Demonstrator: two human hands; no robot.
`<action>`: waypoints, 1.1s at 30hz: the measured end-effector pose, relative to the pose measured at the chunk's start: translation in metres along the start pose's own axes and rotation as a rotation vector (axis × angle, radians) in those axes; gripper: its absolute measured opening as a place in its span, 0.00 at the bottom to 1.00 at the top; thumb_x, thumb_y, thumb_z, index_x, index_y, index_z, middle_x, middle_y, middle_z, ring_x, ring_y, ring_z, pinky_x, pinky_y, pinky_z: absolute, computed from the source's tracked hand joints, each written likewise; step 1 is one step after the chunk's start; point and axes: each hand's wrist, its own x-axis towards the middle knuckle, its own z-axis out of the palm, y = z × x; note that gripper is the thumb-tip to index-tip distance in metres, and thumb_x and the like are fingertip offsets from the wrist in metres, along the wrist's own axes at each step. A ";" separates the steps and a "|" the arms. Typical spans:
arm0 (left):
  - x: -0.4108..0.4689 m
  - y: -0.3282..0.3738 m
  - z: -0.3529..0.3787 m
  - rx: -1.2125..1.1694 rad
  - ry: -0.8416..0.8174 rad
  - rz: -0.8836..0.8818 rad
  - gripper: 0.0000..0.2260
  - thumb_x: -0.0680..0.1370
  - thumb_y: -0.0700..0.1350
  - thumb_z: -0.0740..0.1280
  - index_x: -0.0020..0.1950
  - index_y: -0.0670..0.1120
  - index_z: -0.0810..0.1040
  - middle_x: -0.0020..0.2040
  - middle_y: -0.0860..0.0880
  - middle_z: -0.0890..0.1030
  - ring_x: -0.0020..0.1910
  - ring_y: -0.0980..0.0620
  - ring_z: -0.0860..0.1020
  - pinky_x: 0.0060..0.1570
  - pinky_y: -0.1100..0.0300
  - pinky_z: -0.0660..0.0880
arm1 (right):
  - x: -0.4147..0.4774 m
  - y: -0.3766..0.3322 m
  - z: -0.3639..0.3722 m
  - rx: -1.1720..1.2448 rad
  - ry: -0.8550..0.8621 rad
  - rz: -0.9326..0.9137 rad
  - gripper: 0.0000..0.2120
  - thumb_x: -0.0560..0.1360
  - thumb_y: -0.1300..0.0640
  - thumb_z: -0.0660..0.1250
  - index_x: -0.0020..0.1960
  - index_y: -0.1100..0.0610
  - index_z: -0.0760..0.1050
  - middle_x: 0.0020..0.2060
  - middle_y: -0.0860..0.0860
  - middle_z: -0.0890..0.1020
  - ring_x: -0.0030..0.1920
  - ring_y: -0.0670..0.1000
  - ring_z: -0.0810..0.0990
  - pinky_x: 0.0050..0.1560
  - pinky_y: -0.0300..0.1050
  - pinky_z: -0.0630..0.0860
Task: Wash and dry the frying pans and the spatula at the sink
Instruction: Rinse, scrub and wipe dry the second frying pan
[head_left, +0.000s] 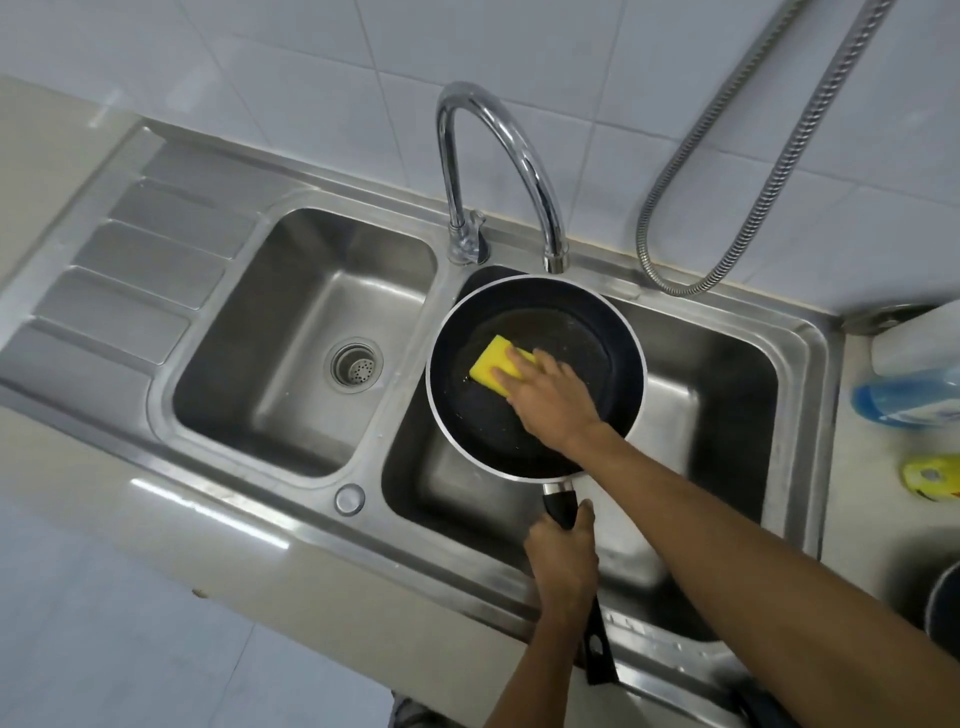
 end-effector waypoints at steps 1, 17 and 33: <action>0.000 -0.001 0.000 -0.006 -0.002 -0.007 0.12 0.79 0.51 0.71 0.45 0.41 0.82 0.32 0.51 0.80 0.27 0.58 0.77 0.27 0.67 0.72 | 0.011 0.007 -0.003 -0.017 -0.008 0.031 0.25 0.81 0.52 0.63 0.77 0.44 0.65 0.80 0.52 0.60 0.75 0.64 0.64 0.69 0.59 0.68; -0.002 0.006 -0.003 0.076 0.006 0.020 0.16 0.78 0.49 0.71 0.35 0.40 0.78 0.28 0.50 0.76 0.23 0.55 0.74 0.27 0.64 0.70 | -0.073 -0.002 0.002 0.062 -0.168 -0.053 0.26 0.78 0.59 0.64 0.75 0.46 0.70 0.79 0.51 0.64 0.74 0.63 0.69 0.68 0.59 0.72; -0.004 0.008 -0.001 0.028 0.029 0.027 0.12 0.78 0.48 0.71 0.38 0.44 0.78 0.30 0.50 0.76 0.26 0.56 0.72 0.27 0.66 0.69 | -0.013 0.061 -0.010 0.094 -0.224 0.200 0.32 0.81 0.55 0.60 0.82 0.45 0.52 0.83 0.49 0.49 0.80 0.63 0.55 0.77 0.61 0.59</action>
